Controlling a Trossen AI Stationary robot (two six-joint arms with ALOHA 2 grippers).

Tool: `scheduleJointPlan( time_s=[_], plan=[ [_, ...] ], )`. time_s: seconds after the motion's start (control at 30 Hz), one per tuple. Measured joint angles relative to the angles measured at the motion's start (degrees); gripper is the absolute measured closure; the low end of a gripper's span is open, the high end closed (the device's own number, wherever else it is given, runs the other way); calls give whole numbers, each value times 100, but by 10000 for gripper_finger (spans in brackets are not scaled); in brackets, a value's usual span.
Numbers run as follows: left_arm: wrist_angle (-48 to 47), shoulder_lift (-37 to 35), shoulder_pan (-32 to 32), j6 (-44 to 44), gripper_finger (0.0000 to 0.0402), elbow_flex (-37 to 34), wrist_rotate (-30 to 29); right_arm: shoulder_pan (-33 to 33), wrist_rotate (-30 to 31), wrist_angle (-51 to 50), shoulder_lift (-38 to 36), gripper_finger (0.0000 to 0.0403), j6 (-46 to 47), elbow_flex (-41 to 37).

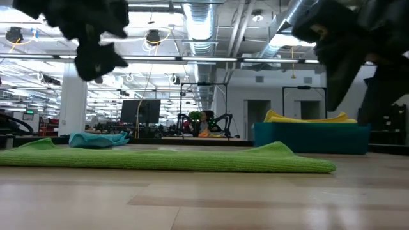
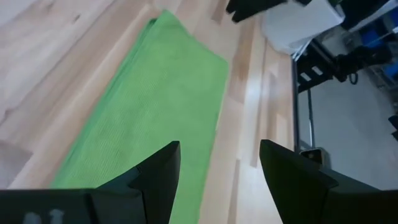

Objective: Fold microfiber towels
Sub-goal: Fold the green microfiber cloth

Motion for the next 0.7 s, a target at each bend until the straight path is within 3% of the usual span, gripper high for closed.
scheduleJointPlan(
  time_s=[0.3,0.7],
  plan=[
    [126,-2,-59,-274,188,-458,-74,-44,-104,1263,1241,173,-31,252],
    [237,0,-175,-317,189,-480,-305,-42,-161,103,2295,184,-54,1541]
  ],
)
